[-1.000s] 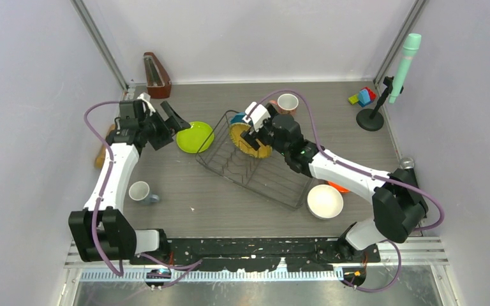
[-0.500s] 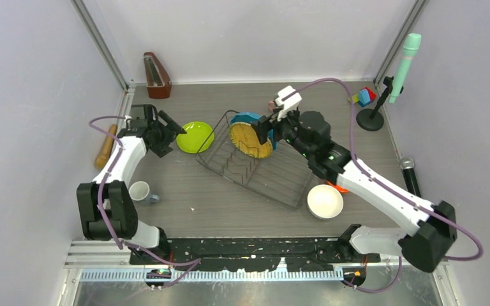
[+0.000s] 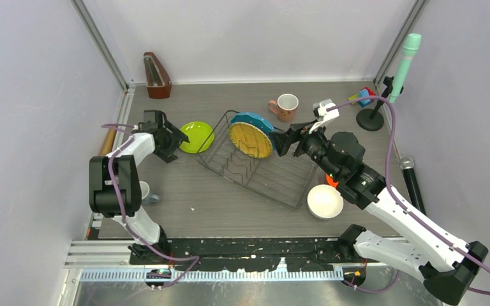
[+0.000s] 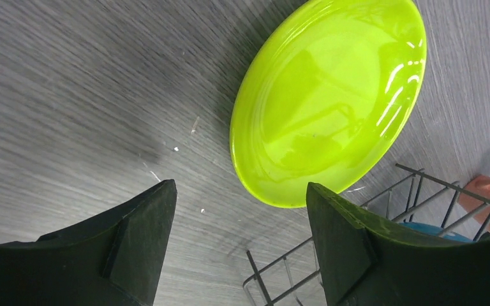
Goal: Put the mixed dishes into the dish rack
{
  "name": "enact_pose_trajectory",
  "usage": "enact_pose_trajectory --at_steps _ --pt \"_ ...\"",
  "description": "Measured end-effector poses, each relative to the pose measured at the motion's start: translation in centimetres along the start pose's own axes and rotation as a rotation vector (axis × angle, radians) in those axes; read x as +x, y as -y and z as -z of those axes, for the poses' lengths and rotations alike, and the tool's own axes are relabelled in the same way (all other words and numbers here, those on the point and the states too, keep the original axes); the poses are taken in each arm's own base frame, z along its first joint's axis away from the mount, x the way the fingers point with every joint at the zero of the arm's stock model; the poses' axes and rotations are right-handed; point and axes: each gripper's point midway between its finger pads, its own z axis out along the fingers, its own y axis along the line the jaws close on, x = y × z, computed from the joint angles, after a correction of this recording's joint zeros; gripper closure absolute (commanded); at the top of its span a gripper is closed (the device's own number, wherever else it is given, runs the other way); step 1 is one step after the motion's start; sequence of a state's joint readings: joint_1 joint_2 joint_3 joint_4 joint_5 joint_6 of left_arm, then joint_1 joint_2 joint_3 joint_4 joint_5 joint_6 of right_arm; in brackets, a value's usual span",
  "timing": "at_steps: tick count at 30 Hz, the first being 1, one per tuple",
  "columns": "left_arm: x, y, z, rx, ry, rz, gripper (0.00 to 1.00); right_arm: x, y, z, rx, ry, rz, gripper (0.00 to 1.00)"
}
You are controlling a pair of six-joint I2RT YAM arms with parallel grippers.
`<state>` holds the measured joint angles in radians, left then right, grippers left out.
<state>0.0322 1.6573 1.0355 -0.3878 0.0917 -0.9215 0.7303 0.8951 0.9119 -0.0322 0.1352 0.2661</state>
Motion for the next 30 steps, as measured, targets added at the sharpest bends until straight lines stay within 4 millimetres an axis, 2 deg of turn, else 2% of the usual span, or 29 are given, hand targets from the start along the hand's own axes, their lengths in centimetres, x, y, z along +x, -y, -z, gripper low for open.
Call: enact_pose_trajectory --at_steps 3,7,12,14,17,19,20,21,27,30 --pt "0.2 -0.1 -0.9 0.003 -0.005 0.017 0.25 0.4 0.3 0.7 0.012 -0.012 -0.018 0.16" --pt "0.4 -0.3 -1.7 0.000 -0.006 0.033 0.33 -0.1 0.3 1.3 0.014 0.003 -0.031 0.16" --pt "0.4 -0.2 -2.6 0.012 -0.001 0.067 0.39 -0.2 0.3 1.5 0.019 0.007 -0.039 0.16" --pt "0.2 0.2 -2.9 0.027 0.005 0.080 0.46 0.0 0.4 1.5 0.021 0.002 -0.043 0.16" --pt "0.0 0.6 -3.5 0.043 0.012 0.096 0.62 0.3 0.5 1.4 0.022 -0.003 -0.048 0.16" --pt "-0.1 0.8 -3.9 0.052 0.018 0.112 0.80 0.3 0.4 1.4 0.022 -0.003 -0.051 0.16" --pt "-0.1 0.8 -4.1 0.055 0.018 0.117 0.95 0.3 0.4 1.4 0.022 -0.002 -0.052 0.16" --pt "-0.2 0.8 -4.3 0.057 0.023 0.124 1.00 0.3 0.4 1.4 0.022 -0.002 -0.054 0.16" --pt "-0.6 1.1 -4.5 0.078 0.050 0.124 1.00 0.1 0.3 1.4 0.019 0.003 -0.063 0.16" --pt "-1.3 1.3 -3.2 0.073 0.093 0.086 1.00 0.2 0.3 1.4 0.021 0.000 -0.069 0.16"
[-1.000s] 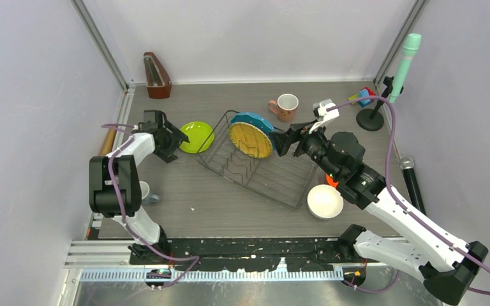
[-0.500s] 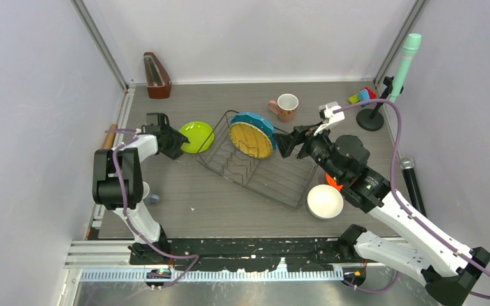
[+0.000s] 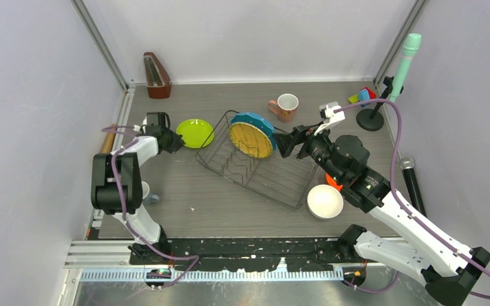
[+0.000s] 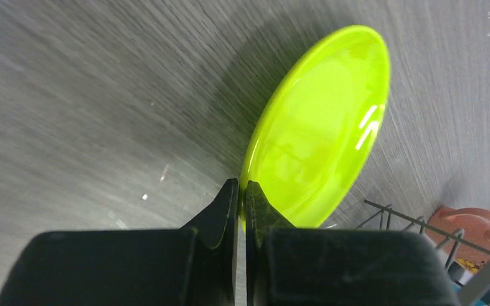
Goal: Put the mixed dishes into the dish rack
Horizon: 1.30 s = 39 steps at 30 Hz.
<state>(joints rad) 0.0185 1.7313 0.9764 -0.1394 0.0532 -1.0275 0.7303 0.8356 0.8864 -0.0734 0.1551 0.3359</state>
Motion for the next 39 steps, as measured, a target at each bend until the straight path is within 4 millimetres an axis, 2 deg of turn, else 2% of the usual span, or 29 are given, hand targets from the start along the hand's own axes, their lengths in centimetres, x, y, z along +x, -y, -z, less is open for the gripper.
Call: enact_pose_trajectory --at_steps 6,13,18,20,25,30,36,39 --pt "-2.5 0.9 5.2 -0.011 0.114 -0.087 1.00 0.3 -0.1 -0.5 0.011 -0.034 -0.013 0.14" --pt "-5.5 5.3 12.8 0.115 0.232 -0.156 1.00 0.2 -1.7 -2.7 0.006 -0.161 -0.035 0.14" --pt "-5.7 7.6 18.4 0.248 0.276 -0.190 1.00 0.0 -3.7 -3.7 -0.048 -0.225 -0.096 0.18" --pt "-5.0 8.8 20.3 0.330 0.256 -0.207 1.00 0.0 -4.5 -4.1 -0.073 -0.241 -0.133 0.21" --pt "-2.4 12.5 22.8 0.559 0.129 -0.234 1.00 0.3 -5.4 -5.3 -0.087 -0.253 -0.224 0.34" --pt "0.6 15.5 25.2 0.749 0.012 -0.294 1.00 -0.2 -6.2 -7.1 -0.099 -0.216 -0.318 0.39" --pt "4.7 17.3 27.3 0.881 -0.094 -0.390 1.00 -0.4 -6.5 -9.2 -0.098 -0.185 -0.383 0.49" --pt "5.7 17.4 27.6 0.905 -0.120 -0.408 1.00 -0.6 -6.5 -9.8 -0.097 -0.164 -0.402 0.55"
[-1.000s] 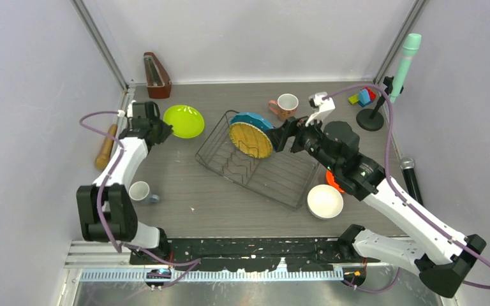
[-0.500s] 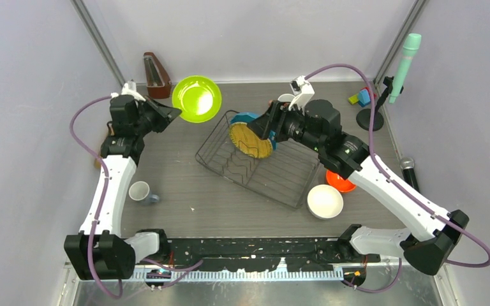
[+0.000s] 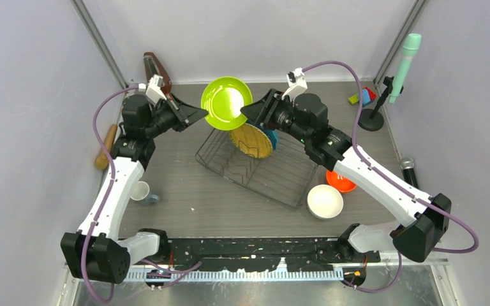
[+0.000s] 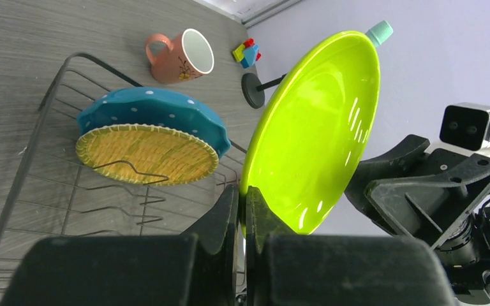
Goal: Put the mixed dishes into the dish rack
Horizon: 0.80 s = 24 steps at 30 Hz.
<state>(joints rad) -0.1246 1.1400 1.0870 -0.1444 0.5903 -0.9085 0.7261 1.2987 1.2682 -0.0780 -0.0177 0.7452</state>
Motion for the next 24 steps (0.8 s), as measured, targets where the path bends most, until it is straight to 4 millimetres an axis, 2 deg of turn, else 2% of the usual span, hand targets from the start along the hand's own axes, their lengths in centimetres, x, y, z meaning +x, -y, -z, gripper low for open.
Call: enact_pose_trajectory --at_steps 5,9,11,12,16,17,20,24 --pt "0.3 0.0 0.1 0.011 -0.003 -0.005 1.00 -1.2 0.7 -0.3 0.042 0.066 -0.019 0.64" --pt "0.6 0.2 0.1 0.023 -0.011 -0.009 1.00 -1.8 1.1 -0.5 0.060 0.103 -0.023 0.65" --pt "0.7 0.3 0.1 0.031 -0.017 -0.014 1.00 -2.0 1.1 -0.5 0.062 0.116 -0.024 0.72" --pt "0.8 0.4 0.1 0.032 -0.019 -0.015 1.00 -2.1 1.1 -0.5 0.062 0.119 -0.023 0.80" --pt "0.9 0.4 0.1 0.036 -0.017 -0.017 1.00 -2.1 1.4 -0.5 0.076 0.123 -0.014 0.99" --pt "0.8 0.5 0.1 0.040 -0.015 -0.021 0.97 -2.0 1.7 -0.5 0.087 0.118 -0.004 0.99" --pt "0.8 0.8 0.4 0.047 -0.008 -0.032 0.74 -1.7 2.6 -0.7 0.118 0.109 0.020 1.00" --pt "1.2 0.7 0.5 0.046 -0.014 -0.055 0.50 -1.5 3.5 -0.7 0.154 0.103 0.059 1.00"
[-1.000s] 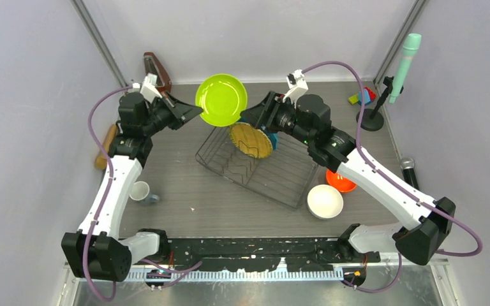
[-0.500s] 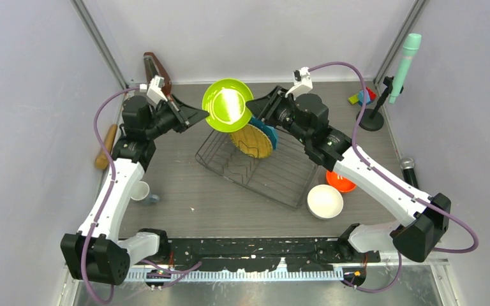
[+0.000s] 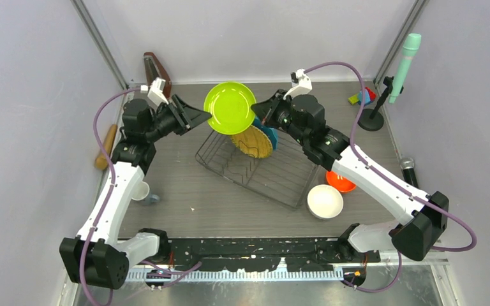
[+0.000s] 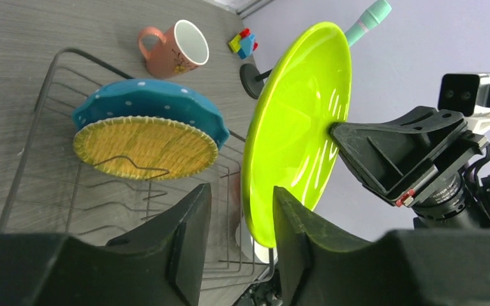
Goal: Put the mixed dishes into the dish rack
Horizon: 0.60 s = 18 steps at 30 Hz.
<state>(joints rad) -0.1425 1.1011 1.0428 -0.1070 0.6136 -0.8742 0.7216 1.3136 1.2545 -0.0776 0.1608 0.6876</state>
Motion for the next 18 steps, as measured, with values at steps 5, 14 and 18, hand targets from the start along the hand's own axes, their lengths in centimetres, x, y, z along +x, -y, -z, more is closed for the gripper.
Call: enact_pose_trajectory --at_steps 5,14,18 --pt "0.9 -1.8 0.2 -0.074 -0.021 -0.016 0.09 -0.1 1.5 0.1 0.051 0.008 0.111 1.00" --pt "1.4 -6.8 2.2 -0.369 -0.024 -0.043 0.07 -0.4 3.8 1.3 0.115 -0.019 0.380 1.00" --pt "1.5 -8.2 3.2 -0.450 -0.022 -0.080 0.08 -0.1 4.1 2.0 0.090 -0.041 0.495 1.00"
